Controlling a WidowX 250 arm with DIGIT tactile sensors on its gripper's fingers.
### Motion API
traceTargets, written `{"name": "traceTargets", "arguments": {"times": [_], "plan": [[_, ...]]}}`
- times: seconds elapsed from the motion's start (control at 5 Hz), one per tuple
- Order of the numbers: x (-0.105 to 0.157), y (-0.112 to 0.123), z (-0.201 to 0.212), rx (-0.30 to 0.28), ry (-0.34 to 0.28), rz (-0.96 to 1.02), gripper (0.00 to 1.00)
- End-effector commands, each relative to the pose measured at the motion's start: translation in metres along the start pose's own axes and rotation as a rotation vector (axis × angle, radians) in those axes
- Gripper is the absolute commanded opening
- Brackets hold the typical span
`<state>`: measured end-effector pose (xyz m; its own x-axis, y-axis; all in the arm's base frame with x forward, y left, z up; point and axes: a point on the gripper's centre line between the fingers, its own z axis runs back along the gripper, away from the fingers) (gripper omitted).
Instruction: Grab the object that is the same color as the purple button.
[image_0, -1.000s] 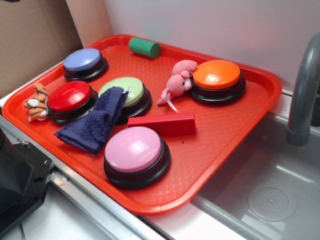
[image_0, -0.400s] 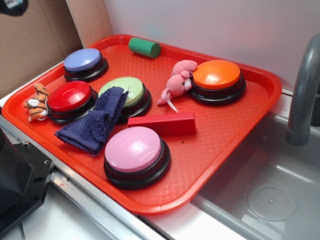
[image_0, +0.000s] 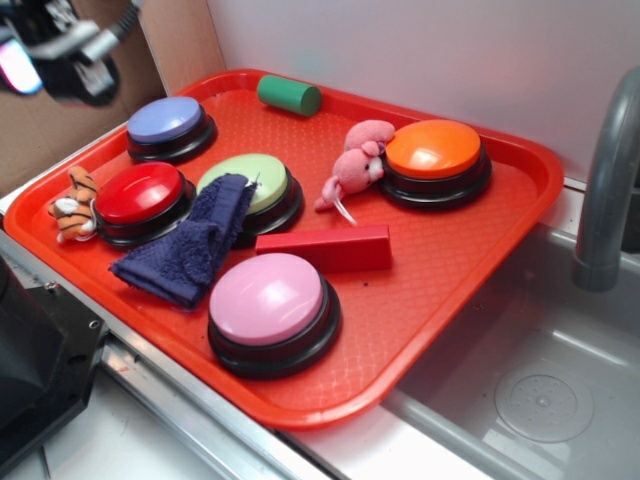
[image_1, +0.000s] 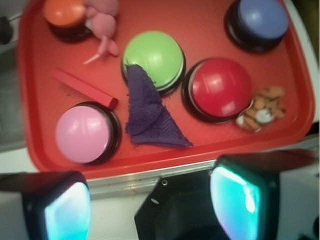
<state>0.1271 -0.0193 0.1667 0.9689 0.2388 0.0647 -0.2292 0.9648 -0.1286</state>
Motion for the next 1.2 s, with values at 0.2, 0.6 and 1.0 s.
{"name": "traceTargets", "arguments": {"times": [0.2,0.6,1.0], "plan": [[0.011,0.021,-0.09,0.046,0.028,0.134,1.0],[0.017,0.037,-0.121,0.04,0.017,0.174,1.0],[0.016,0.032,-0.141,0.001,0.039,0.159,1.0]]}}
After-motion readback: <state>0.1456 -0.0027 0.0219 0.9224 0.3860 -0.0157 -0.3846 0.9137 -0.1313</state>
